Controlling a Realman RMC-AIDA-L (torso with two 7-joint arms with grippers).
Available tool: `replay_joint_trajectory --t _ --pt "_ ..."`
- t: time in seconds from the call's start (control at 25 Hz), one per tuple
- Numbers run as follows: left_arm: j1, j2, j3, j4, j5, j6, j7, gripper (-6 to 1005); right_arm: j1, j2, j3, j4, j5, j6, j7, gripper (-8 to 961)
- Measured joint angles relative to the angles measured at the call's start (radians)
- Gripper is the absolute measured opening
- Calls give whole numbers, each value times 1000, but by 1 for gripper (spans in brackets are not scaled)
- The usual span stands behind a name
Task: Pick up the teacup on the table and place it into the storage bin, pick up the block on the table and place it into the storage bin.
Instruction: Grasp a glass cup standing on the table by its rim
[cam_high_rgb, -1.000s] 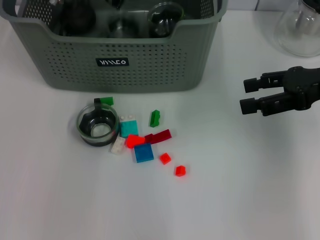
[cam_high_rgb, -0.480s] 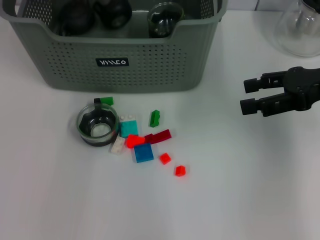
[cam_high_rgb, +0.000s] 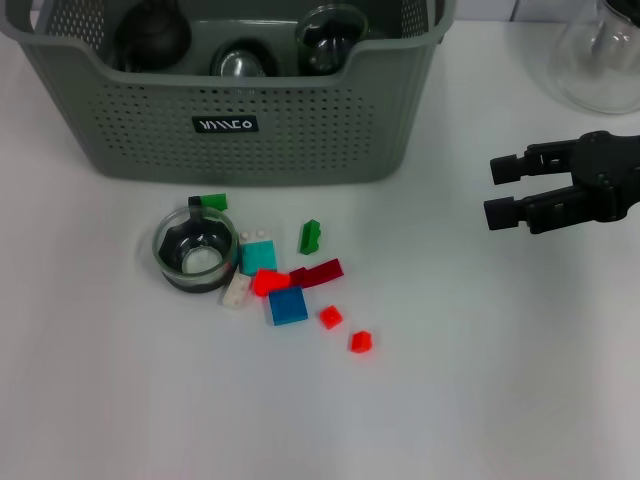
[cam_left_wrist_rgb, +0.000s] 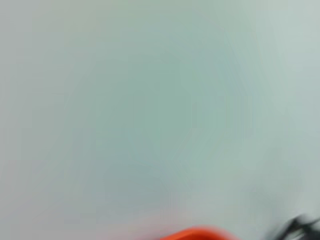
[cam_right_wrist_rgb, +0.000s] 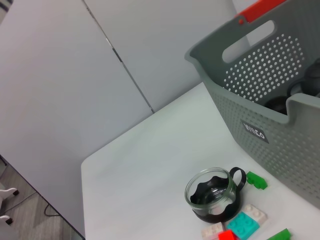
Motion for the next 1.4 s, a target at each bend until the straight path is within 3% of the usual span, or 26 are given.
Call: replay_joint_trajectory --t 0.12,0.2,0.48,0.68,0.76,1.04,1.16,1.28,1.32,1.4 --pt "63 11 -72 25 -267 143 123 861 0 0 0 0 0 3 -3 908" --pt "91 19 -108 29 -363 232 170 871 -1 0 0 0 1 6 -3 908" --pt "147 51 -153 66 -453 509 285 871 3 5 2 1 6 9 -4 906" --pt "171 44 -130 61 -427 669 377 871 12 9 3 2 6 24 -5 905" --pt "211 17 -83 68 -362 741 452 871 17 10 3 2 6 27 -5 905" --pt "281 -4 68 155 -138 755 481 870 28 14 3 4 6 40 -3 904" --pt "291 -27 133 209 -8 753 481 870 37 15 6 33 8 49 -5 903" --pt "287 -55 258 238 167 737 480 870 44 15 10 54 8 55 -12 902" --pt "287 -55 258 238 167 737 480 870 47 15 10 62 8 57 -16 902" --pt "263 -90 375 218 352 677 479 870 53 16 10 80 8 63 -26 902"
